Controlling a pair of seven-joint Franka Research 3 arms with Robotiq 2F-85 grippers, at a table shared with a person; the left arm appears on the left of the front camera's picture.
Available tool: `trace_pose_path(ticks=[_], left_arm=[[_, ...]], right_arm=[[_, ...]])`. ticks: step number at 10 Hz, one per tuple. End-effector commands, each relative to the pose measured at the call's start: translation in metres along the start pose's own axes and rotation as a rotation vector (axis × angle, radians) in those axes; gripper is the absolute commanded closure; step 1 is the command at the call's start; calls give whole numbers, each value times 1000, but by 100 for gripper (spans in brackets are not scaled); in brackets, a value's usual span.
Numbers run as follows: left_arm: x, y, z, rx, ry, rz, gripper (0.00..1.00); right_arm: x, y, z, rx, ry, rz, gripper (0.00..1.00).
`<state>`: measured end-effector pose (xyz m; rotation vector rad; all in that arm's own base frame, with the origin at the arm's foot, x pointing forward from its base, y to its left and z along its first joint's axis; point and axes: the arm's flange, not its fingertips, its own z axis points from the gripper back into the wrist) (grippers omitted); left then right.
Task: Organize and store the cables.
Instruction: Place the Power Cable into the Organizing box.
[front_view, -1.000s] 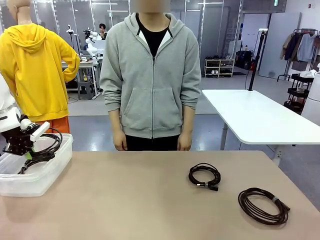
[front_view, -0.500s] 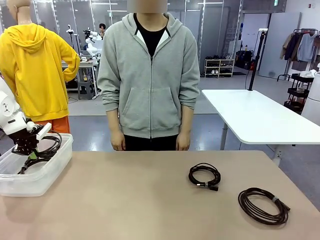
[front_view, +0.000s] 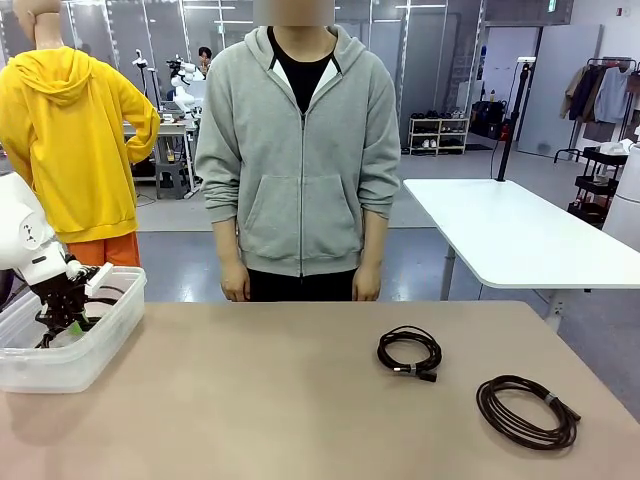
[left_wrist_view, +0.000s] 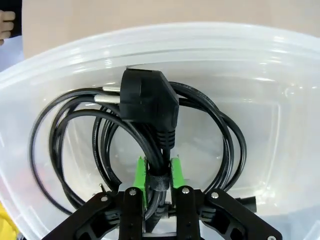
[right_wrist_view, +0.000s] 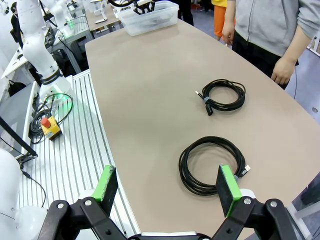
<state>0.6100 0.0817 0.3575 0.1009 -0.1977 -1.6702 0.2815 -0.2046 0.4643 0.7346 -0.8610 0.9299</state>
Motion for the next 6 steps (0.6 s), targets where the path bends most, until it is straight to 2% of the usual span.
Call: trace_pose_path(ticks=[1, 3, 4, 6], left_arm=[[1, 9, 10, -18, 4, 13, 42], [1, 9, 15, -17, 8, 12, 9], [1, 8, 17, -30, -12, 19, 0], [2, 7, 21, -48, 9, 48, 0]], right_arm=[[1, 1, -1, 1, -12, 16, 0], [1, 1, -1, 1, -12, 16, 0], [1, 1, -1, 1, -12, 16, 0], [1, 1, -1, 1, -12, 16, 0]])
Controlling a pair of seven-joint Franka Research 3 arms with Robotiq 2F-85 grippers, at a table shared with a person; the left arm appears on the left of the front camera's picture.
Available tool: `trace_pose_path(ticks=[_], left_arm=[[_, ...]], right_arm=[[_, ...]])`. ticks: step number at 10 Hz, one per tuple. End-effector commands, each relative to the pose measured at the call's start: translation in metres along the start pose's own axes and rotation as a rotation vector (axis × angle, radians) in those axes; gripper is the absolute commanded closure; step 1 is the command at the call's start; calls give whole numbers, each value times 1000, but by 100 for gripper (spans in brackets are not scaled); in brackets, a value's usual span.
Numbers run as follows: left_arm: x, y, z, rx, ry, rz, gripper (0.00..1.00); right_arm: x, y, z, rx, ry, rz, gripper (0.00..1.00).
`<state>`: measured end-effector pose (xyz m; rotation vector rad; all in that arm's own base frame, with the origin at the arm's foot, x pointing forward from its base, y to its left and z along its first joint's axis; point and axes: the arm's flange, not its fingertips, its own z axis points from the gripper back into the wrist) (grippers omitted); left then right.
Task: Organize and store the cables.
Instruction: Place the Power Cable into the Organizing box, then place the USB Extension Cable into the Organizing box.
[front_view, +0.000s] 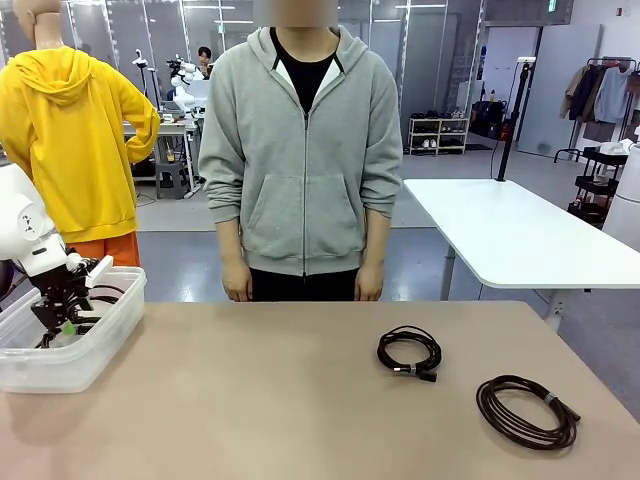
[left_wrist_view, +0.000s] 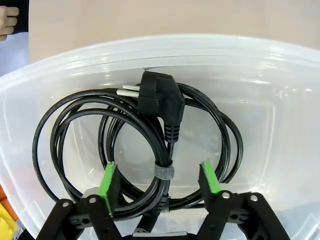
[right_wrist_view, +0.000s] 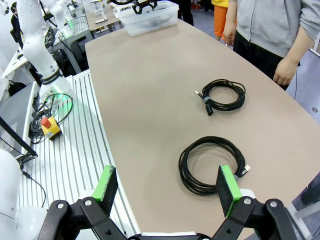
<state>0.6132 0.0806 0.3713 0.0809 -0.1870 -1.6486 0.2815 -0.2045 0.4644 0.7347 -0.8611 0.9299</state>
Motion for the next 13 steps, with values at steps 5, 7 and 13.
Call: trace_pose_path(ticks=[5, 7, 13], left_arm=[[1, -1, 9, -3, 17, 32, 0], [1, -1, 9, -3, 17, 32, 0], [1, -1, 9, -3, 17, 32, 0]], right_arm=[[1, 1, -1, 1, -12, 16, 0], [1, 1, -1, 1, -12, 16, 0], [1, 1, -1, 1, -12, 16, 0]])
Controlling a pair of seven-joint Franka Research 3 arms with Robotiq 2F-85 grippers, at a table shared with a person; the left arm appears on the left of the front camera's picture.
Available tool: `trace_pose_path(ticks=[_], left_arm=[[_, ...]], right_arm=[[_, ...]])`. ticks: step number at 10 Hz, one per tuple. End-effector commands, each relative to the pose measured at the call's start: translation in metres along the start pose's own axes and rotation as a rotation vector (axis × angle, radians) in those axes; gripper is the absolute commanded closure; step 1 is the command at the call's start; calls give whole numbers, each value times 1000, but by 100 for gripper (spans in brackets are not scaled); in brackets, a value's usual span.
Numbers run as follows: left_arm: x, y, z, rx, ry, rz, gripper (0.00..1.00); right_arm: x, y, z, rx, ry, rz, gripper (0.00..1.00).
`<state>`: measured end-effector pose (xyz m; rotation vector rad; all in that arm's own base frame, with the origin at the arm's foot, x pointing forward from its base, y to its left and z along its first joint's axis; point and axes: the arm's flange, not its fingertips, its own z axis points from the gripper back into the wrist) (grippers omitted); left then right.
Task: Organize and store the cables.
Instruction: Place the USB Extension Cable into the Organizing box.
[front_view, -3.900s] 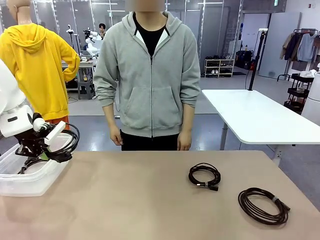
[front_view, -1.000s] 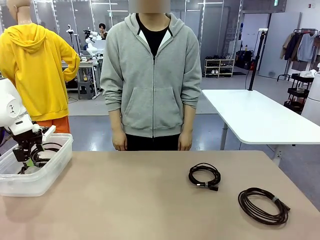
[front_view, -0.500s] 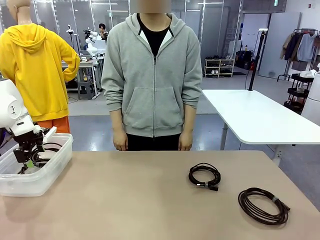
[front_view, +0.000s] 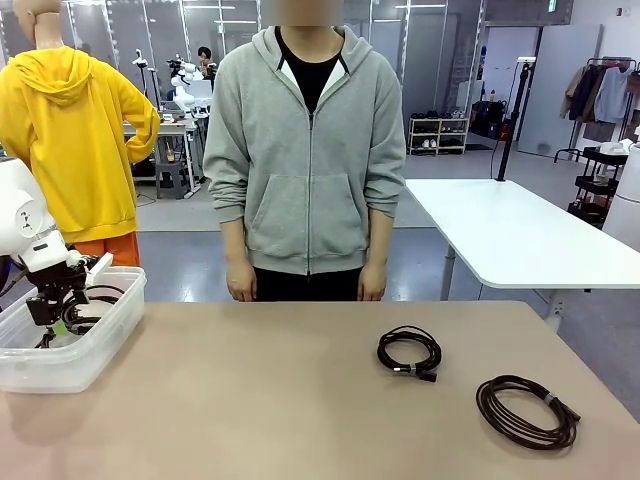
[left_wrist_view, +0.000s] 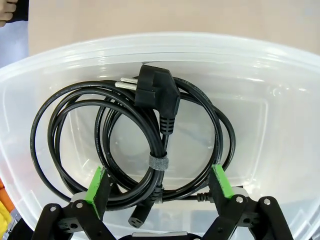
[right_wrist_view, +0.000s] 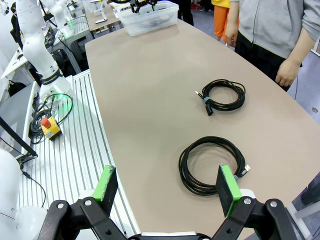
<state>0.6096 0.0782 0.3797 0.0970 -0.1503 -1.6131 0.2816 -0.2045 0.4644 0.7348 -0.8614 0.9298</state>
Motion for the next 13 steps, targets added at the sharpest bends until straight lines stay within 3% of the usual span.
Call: trace_pose_path(ticks=[1, 5, 6, 11, 13], left_arm=[[-2, 1, 0, 9, -18, -2, 0], [0, 0, 0, 0, 0, 0, 0], [0, -21, 27, 13, -20, 94, 0], [-36, -158, 141, -36, -308, 422, 0], [-61, -180, 176, 131, -466, 546, 0]], right_arm=[[1, 1, 0, 1, -12, 16, 0], [1, 1, 0, 1, -12, 16, 0], [1, 1, 0, 1, -12, 16, 0], [1, 1, 0, 1, -12, 16, 0], [1, 1, 0, 1, -12, 16, 0]])
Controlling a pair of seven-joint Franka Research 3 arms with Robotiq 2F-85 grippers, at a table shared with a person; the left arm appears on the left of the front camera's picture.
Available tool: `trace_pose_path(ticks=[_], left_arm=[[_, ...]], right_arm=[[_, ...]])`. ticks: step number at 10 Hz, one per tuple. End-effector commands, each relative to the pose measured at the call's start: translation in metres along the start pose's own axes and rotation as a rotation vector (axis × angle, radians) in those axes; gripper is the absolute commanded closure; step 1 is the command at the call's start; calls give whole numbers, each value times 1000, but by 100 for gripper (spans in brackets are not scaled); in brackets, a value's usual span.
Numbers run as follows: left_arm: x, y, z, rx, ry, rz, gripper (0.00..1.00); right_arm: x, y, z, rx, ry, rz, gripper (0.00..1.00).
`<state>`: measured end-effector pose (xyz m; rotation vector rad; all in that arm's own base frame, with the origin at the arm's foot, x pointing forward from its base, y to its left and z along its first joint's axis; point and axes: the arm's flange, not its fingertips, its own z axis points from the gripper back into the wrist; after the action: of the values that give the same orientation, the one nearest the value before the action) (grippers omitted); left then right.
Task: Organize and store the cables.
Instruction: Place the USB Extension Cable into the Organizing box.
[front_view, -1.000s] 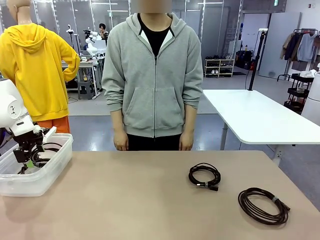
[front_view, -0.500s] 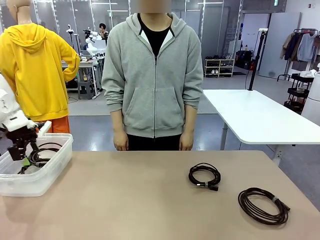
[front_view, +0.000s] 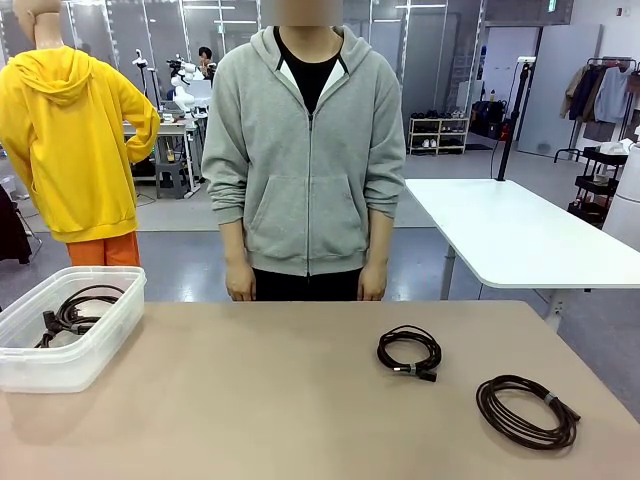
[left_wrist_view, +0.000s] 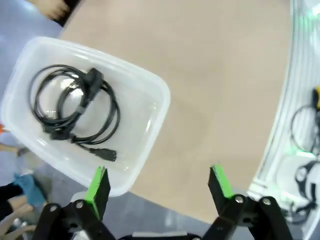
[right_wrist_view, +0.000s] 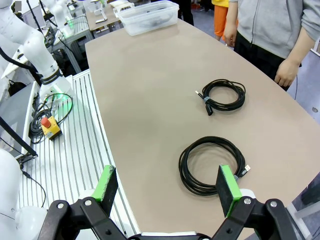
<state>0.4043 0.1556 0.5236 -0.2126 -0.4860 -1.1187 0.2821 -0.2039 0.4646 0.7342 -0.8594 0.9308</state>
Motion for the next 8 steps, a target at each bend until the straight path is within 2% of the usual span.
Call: trace_pose_path(ticks=[1, 2, 5, 6, 7, 8], left_arm=[[-11, -10, -1, -37, -174, 42, 0], [-25, -27, -3, -53, -220, 52, 0], [-56, -98, -4, 62, -328, 18, 0], [-64, -103, -5, 67, -364, -1, 0], [-50, -71, -3, -2, -283, 47, 0], [-50, -71, -3, -2, -283, 47, 0]], right_arm=[[0, 1, 0, 0, -14, 16, 0], [0, 1, 0, 0, -14, 16, 0], [0, 1, 0, 0, -14, 16, 0], [0, 1, 0, 0, -14, 16, 0], [0, 1, 0, 0, -14, 16, 0], [0, 1, 0, 0, -14, 16, 0]])
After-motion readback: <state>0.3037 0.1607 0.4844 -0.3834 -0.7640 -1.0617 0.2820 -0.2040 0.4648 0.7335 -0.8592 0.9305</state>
